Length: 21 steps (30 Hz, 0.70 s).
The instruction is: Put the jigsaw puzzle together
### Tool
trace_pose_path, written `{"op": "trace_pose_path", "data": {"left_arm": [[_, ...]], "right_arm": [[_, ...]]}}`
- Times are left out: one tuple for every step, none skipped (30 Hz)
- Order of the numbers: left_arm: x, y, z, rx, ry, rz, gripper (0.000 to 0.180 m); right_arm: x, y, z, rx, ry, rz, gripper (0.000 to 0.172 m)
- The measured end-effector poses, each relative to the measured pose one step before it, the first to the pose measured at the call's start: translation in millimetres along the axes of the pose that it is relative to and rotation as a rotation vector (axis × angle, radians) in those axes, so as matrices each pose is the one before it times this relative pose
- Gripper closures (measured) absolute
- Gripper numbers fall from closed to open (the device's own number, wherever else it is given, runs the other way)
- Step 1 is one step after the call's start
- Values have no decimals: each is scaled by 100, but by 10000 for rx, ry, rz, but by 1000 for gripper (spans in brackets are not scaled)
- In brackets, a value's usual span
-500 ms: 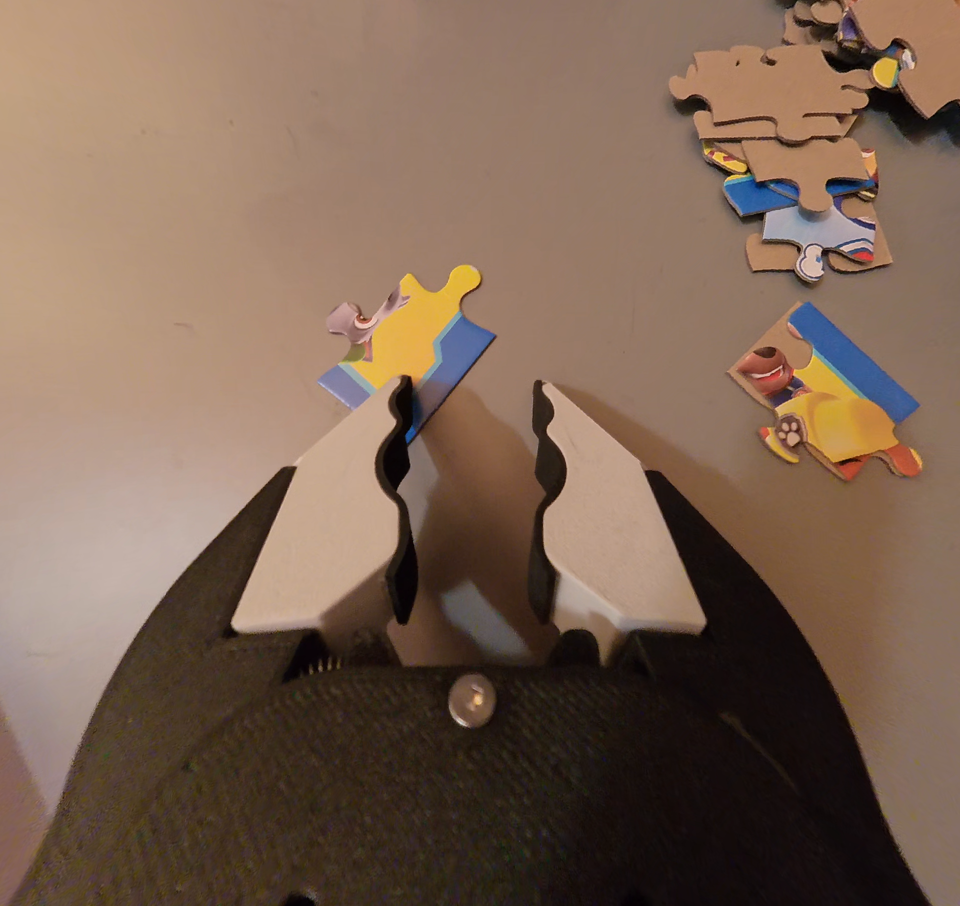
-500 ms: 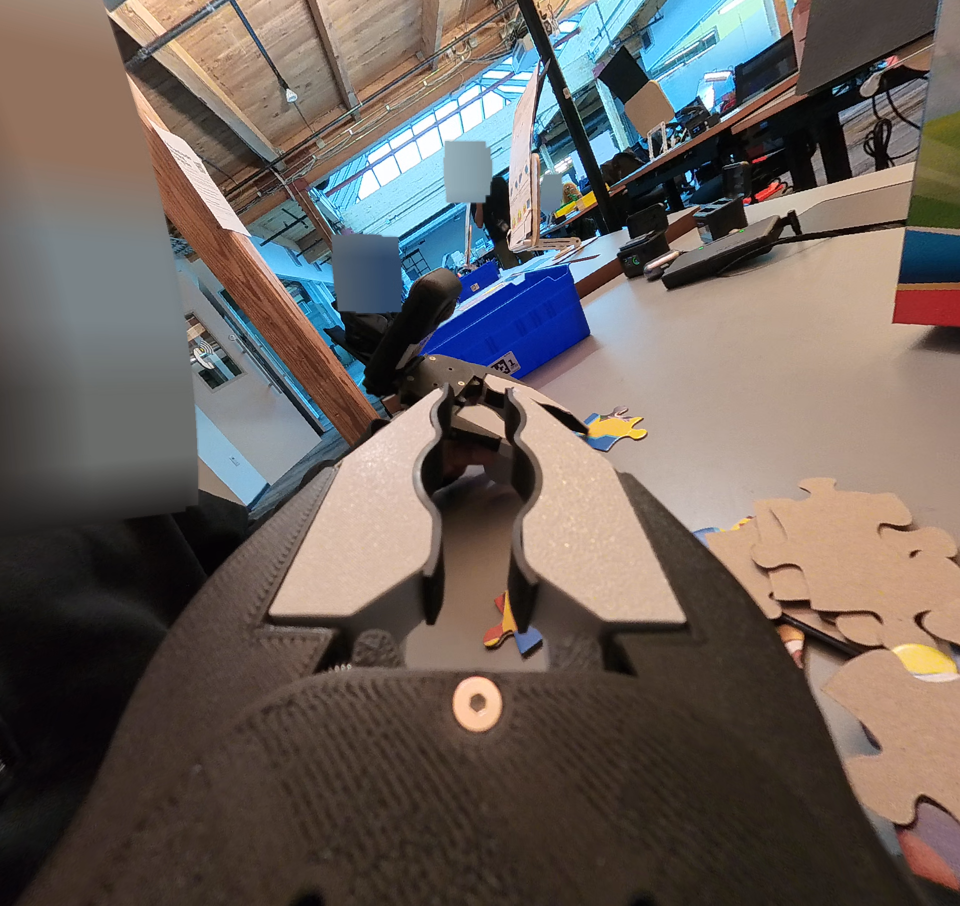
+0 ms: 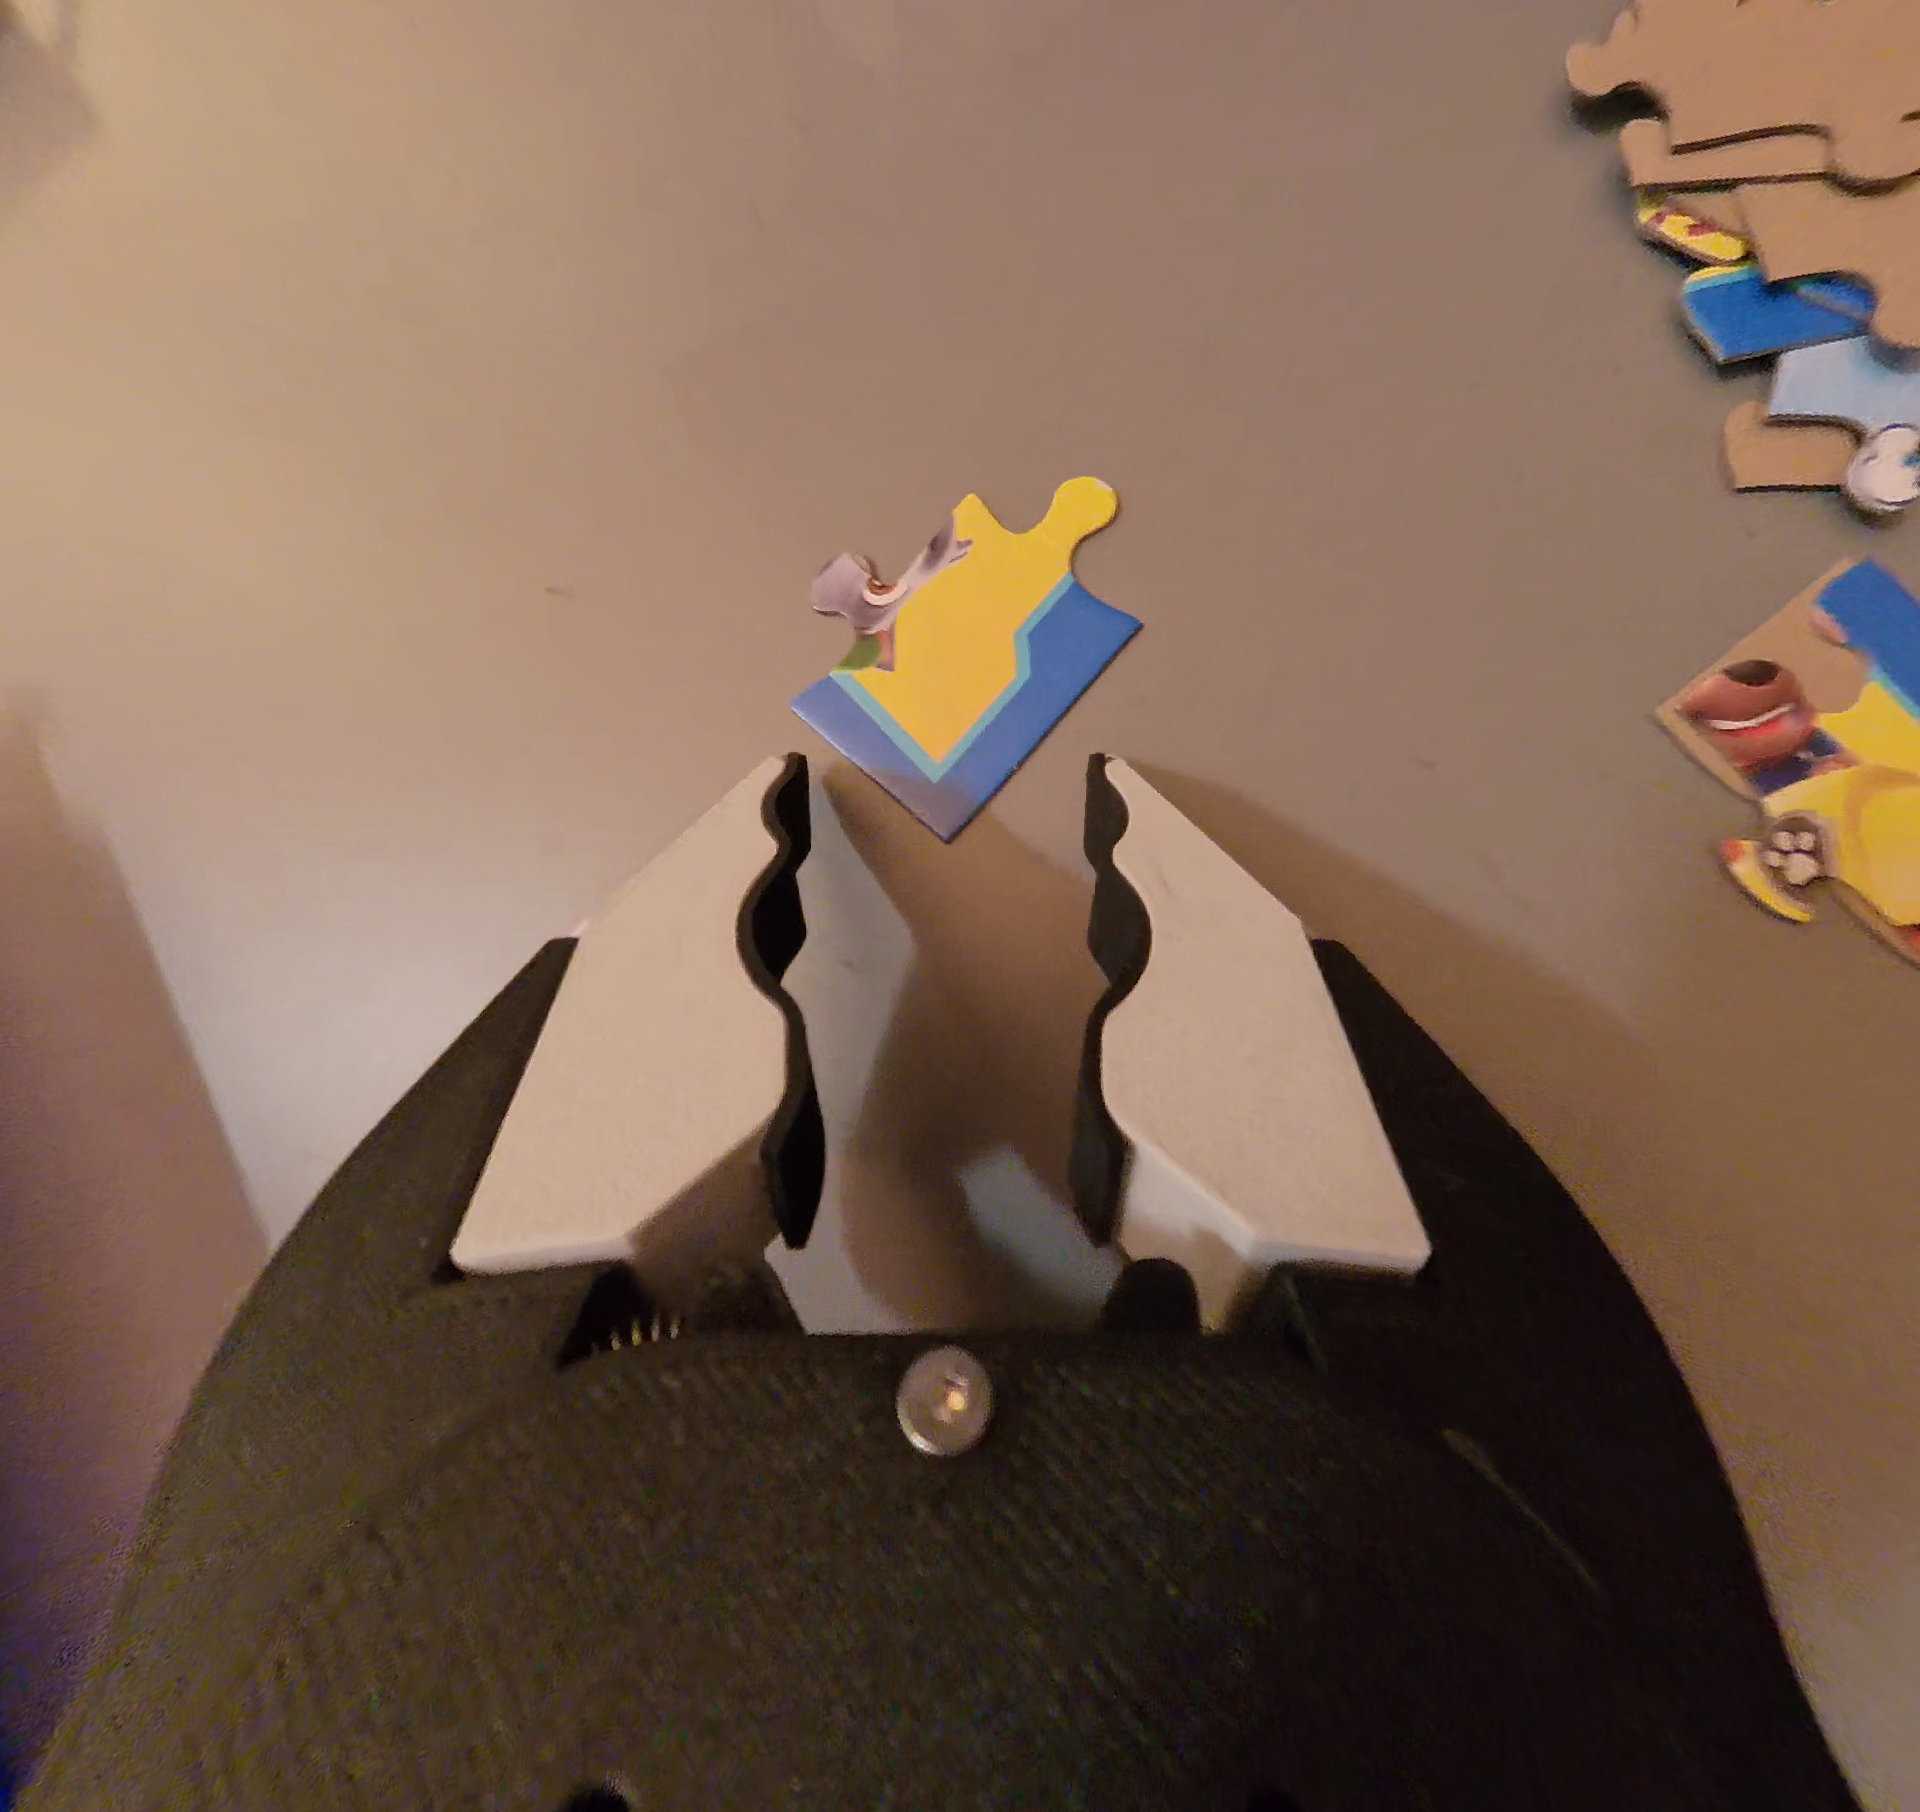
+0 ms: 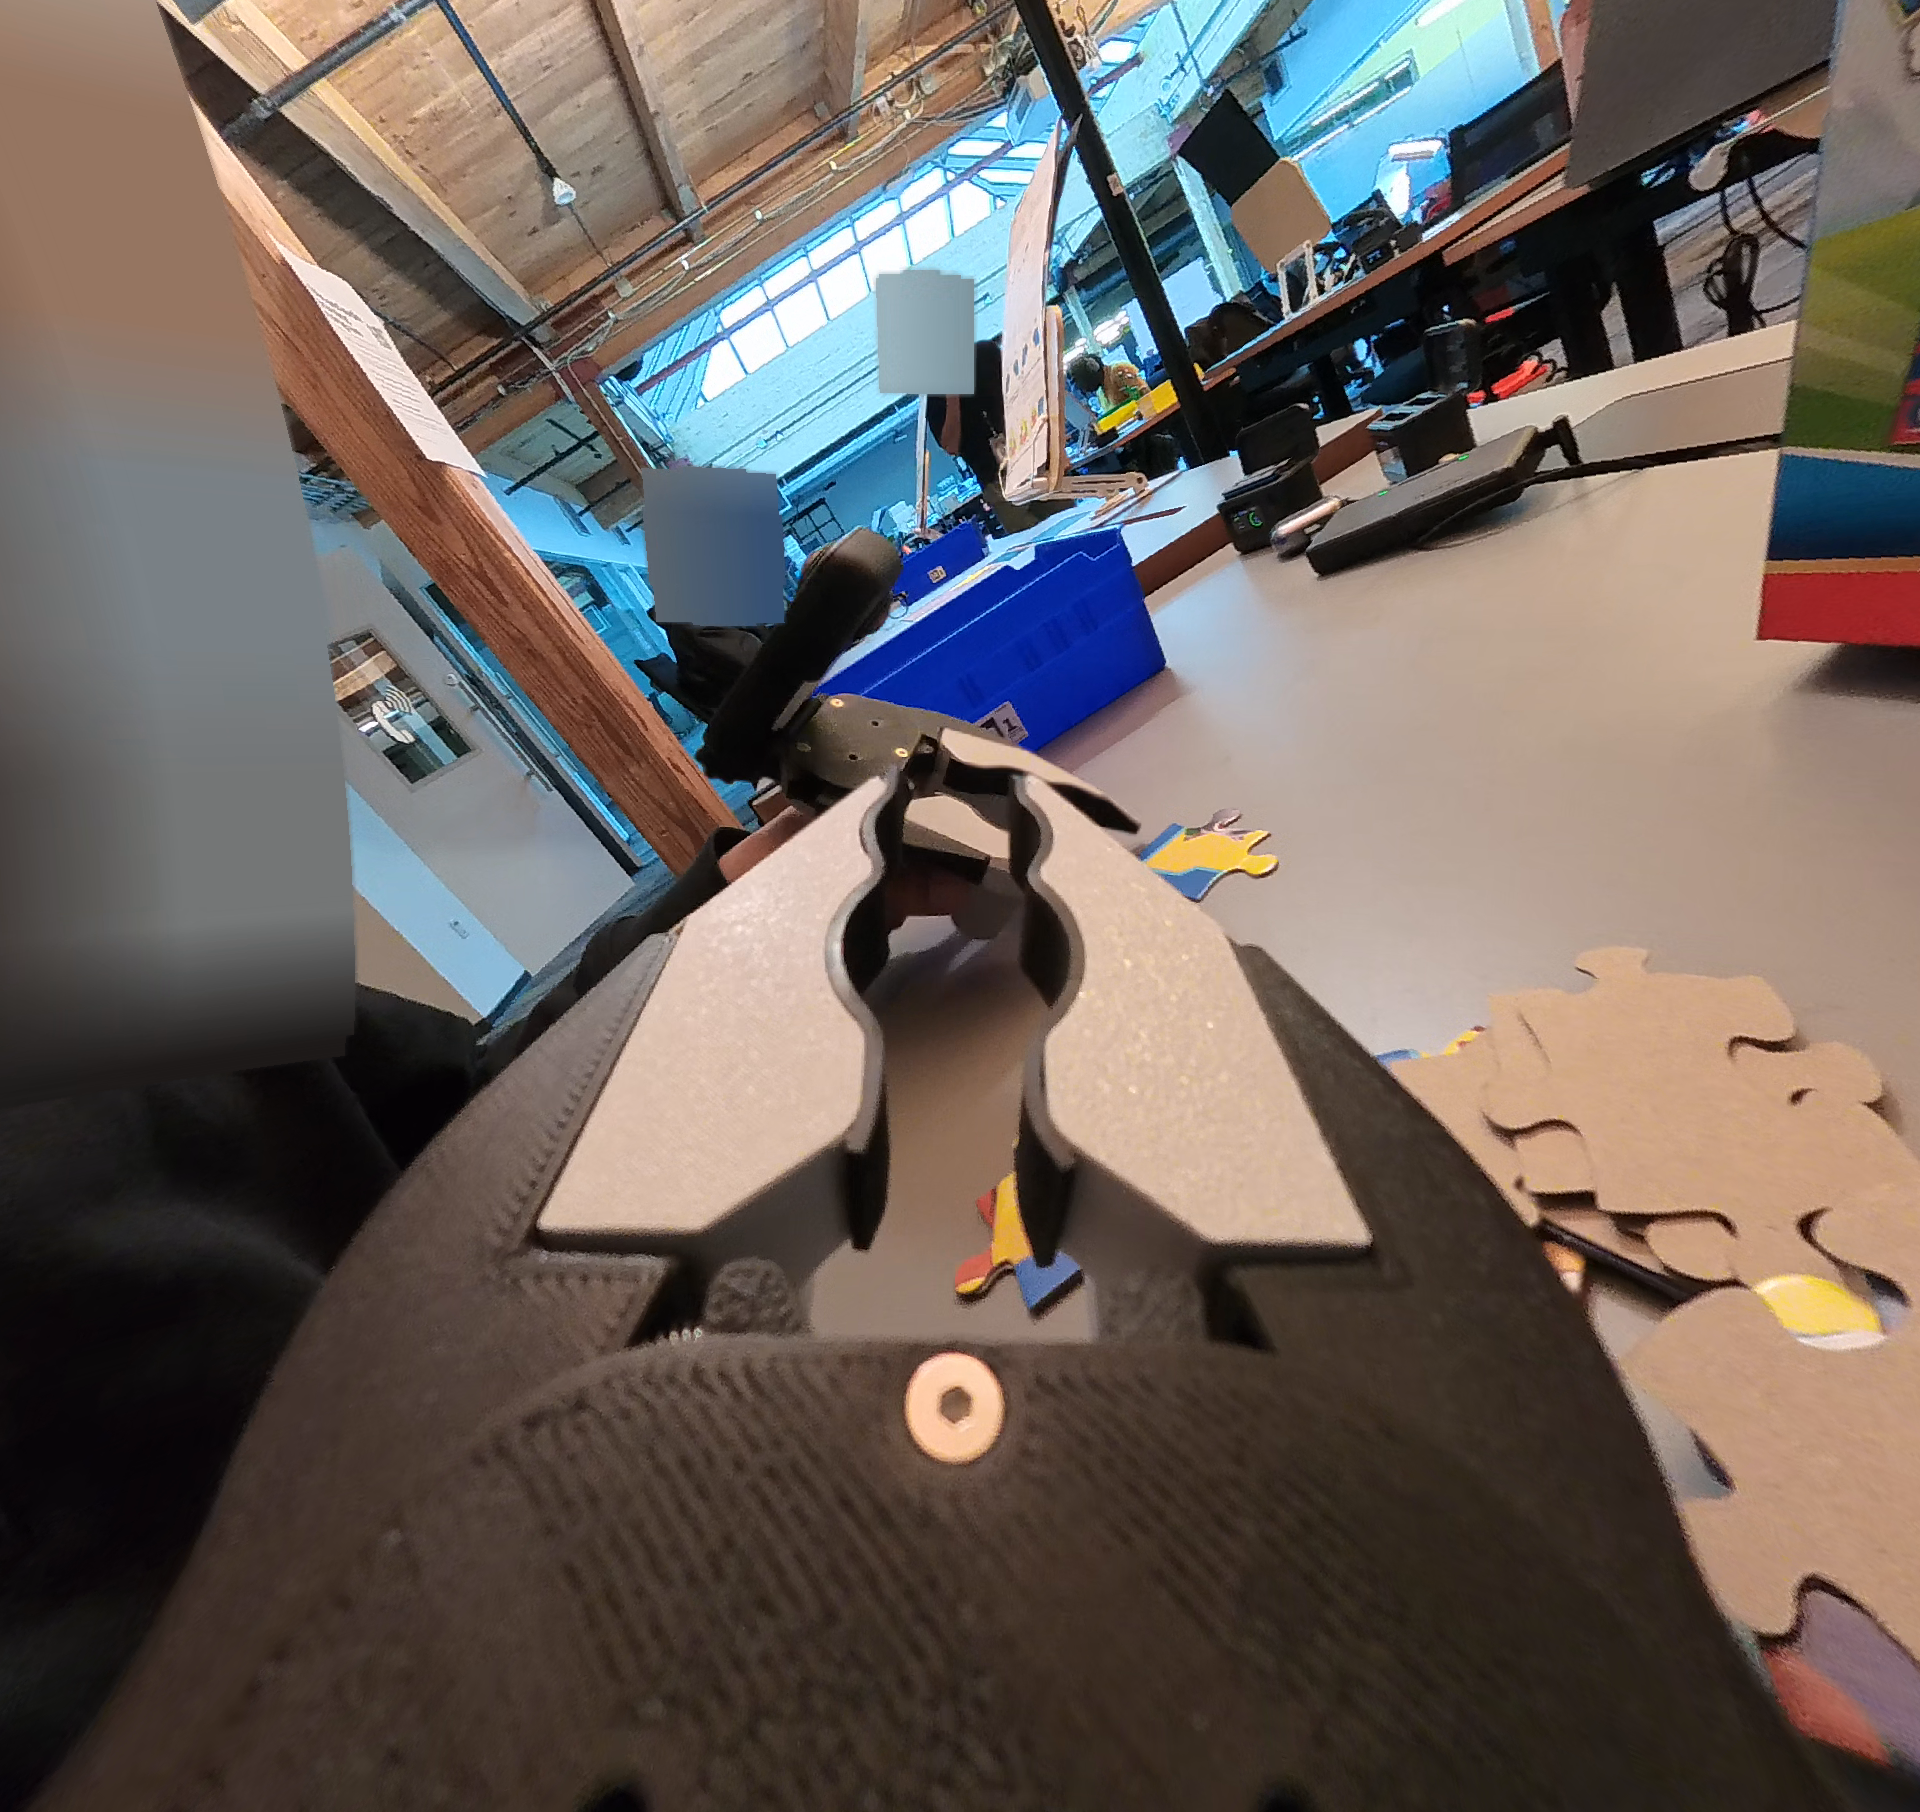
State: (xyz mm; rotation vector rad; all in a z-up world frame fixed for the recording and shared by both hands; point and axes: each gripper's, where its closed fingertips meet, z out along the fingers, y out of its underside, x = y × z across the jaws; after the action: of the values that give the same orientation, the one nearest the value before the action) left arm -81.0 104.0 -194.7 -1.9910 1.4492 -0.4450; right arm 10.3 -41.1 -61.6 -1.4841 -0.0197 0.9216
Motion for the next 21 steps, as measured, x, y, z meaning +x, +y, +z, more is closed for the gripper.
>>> {"op": "trace_pose_path", "data": {"left_arm": [[-218, -70, 68, 39, -92, 105, 127], [-251, -73, 94, 45, -50, -15, 128], [-371, -63, 122, 15, -71, -68, 127], [-379, -59, 102, 3, -59, -64, 128], [-489, -71, 116, -25, -120, -43, 128], [-710, -116, 116, -38, -276, 4, 130], [-884, -194, 137, -18, -410, 71, 133], [-1021, -230, 215, -6, -511, 103, 137], [-932, -235, 335, 3, -463, 121, 138], [-686, -271, 435, 44, -305, 58, 140], [-302, -218, 475, 9, -71, -29, 141], [81, -284, 337, 41, 157, -94, 142], [330, -240, 112, 11, 309, -131, 142], [485, -130, -71, -38, 409, -109, 138], [284, -227, -242, 92, 290, -134, 138], [63, -334, -366, 197, 196, -87, 138], [63, -305, -419, 185, 226, 20, 137], [-109, -162, -413, 96, 166, -27, 136], [-96, -168, -324, 93, 211, -138, 133], [298, -252, -193, 171, 443, -215, 130], [650, -264, -19, 183, 633, -308, 127]], "right_arm": [[30, -125, -36, 63, -6, 27, 154], [58, -129, -77, 74, 19, 15, 154], [41, -124, -73, 63, 2, 30, 154], [3, -98, -56, 63, -26, 56, 154], [-29, -74, -30, 49, -43, 71, 154], [-20, -17, 5, 20, -44, 73, 154], [-32, 12, 11, 4, -42, 58, 154], [-27, 3, 10, 3, -24, 30, 155], [-22, 16, 25, 0, -12, 12, 154], [-15, 25, 28, -8, -13, 7, 155], [-25, 42, 28, -16, -14, 11, 154], [-19, 37, 29, -18, -16, 16, 155], [-15, 21, 22, -9, -13, 16, 154], [7, -5, -4, 0, -5, 14, 155], [10, -35, -35, 19, 2, 12, 154], [9, -81, -51, 42, -1, 18, 155], [0, -78, -41, 50, -13, 31, 154], [-3, -62, -31, 42, -28, 53, 154], [-37, -33, 1, 30, -53, 73, 154], [-52, 3, 29, 12, -61, 74, 154], [-25, 24, 38, -8, -40, 52, 154]]}}
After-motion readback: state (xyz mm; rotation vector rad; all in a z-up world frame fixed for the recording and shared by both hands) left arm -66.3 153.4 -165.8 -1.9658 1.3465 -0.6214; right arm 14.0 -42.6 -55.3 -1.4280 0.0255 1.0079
